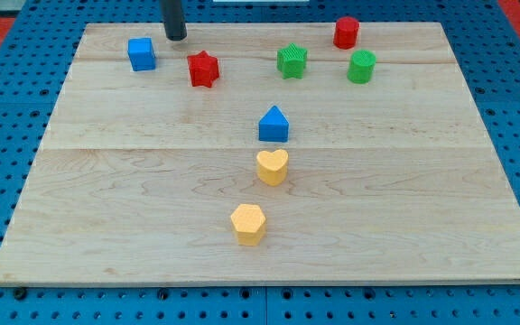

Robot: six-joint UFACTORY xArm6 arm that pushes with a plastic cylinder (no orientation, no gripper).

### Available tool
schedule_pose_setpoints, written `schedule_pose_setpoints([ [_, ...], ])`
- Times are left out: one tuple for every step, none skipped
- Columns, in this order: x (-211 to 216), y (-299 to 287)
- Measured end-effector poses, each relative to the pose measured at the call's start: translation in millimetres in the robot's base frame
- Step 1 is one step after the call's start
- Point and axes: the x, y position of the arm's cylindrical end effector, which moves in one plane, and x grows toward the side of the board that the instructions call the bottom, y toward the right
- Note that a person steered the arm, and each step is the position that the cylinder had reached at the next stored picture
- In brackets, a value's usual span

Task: Push the cube into the triangle

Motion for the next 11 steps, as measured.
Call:
schedule_pose_setpoints([
  [-1, -27],
  [12, -55],
  [72, -51],
  [55, -51],
  [61, -75],
  [104, -70],
  [136, -28],
  [146, 22],
  [163, 67],
  [191, 77],
  [213, 76],
])
